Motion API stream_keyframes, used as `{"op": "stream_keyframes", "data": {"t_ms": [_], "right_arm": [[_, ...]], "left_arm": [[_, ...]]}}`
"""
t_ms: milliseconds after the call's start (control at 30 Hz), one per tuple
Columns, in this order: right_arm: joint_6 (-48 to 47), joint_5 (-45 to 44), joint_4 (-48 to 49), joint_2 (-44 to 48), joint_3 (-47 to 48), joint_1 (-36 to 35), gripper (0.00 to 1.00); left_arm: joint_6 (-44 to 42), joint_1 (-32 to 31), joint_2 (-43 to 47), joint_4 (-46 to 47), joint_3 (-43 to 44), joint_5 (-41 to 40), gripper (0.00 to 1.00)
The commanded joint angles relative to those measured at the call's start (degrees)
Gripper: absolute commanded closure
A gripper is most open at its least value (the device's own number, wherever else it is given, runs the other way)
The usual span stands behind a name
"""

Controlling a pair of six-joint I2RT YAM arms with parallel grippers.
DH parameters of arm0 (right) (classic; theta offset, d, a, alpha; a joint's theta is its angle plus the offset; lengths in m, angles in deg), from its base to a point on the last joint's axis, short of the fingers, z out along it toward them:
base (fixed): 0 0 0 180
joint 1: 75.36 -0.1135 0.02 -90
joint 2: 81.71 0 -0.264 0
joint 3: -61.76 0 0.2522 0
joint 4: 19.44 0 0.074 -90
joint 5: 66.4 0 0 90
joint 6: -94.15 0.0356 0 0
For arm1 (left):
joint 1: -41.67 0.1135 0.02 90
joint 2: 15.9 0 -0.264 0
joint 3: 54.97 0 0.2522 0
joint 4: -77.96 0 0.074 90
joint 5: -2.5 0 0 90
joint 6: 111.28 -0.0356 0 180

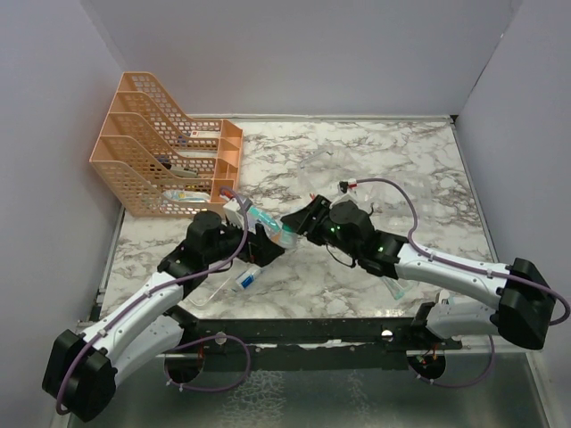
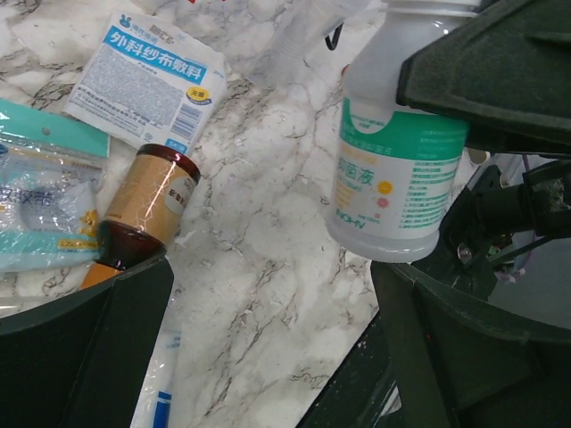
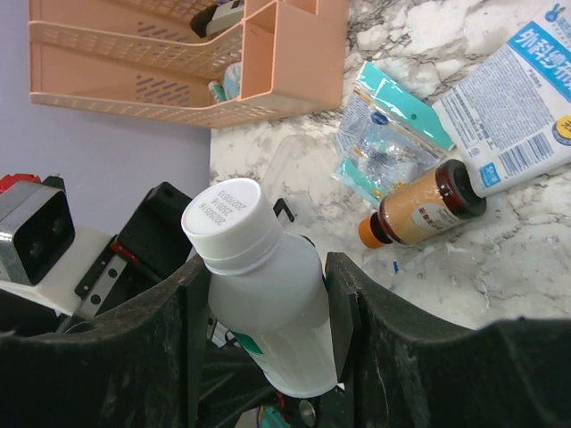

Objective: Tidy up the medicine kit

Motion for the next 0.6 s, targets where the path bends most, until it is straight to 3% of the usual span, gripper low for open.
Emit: {"op": "stream_keyframes", "data": {"t_ms": [0,67,100,133,167,200,233,300,367,467,567], "right_arm": [[0.45,4.49,9.72,-1.64,0.02,-0.33,0.60],[0.73,5.61,11.51,-2.08,-0.43,-0.40,0.60],[0.70,5.74,11.65,-2.25,-0.40,-0.31,0.60],[0.59,5.76,11.61,-2.34,-0.27,-0.30,0.60],[0.38,5.69,11.47,-2.34,-0.22,-0.30,0.61],[0.16,5.71,11.51,-2.17,-0.22,-0.36,0.61],[-0.01,5.84,11.49,-2.04,-0.22,-0.36,0.61],[-0.19,5.93,11.41,-1.70,-0.37,-0.35,0.62],[-0.09,6.18,11.43,-1.40,-0.55,-0.37,0.62],[-0.05,5.73,10.97,-1.00,-0.74,-0.36,0.62],[0.20,4.34,10.80,-0.15,-1.10,-0.37,0.63]], "left_arm": [[0.15,-1.92,-1.05,1.89,3.33,1.14,0.01],[0.15,-2.50,-1.39,0.00,3.42,1.14,0.01],[0.15,-2.71,-1.37,21.03,3.33,1.14,0.01],[13.46,-2.72,-1.16,23.66,3.10,1.14,0.01],[21.56,-2.78,-0.98,24.03,2.83,1.14,0.14],[22.55,-2.81,-0.77,24.04,2.50,0.48,0.22],[22.58,-2.81,-0.41,24.04,2.18,10.55,0.29],[22.65,-2.81,0.08,24.02,1.74,10.34,0.35],[22.55,-2.81,0.08,24.05,1.82,9.68,0.34],[22.14,-2.81,-0.32,24.08,2.17,10.09,0.22],[22.09,-2.81,-0.92,24.04,2.08,10.84,0.20]]}}
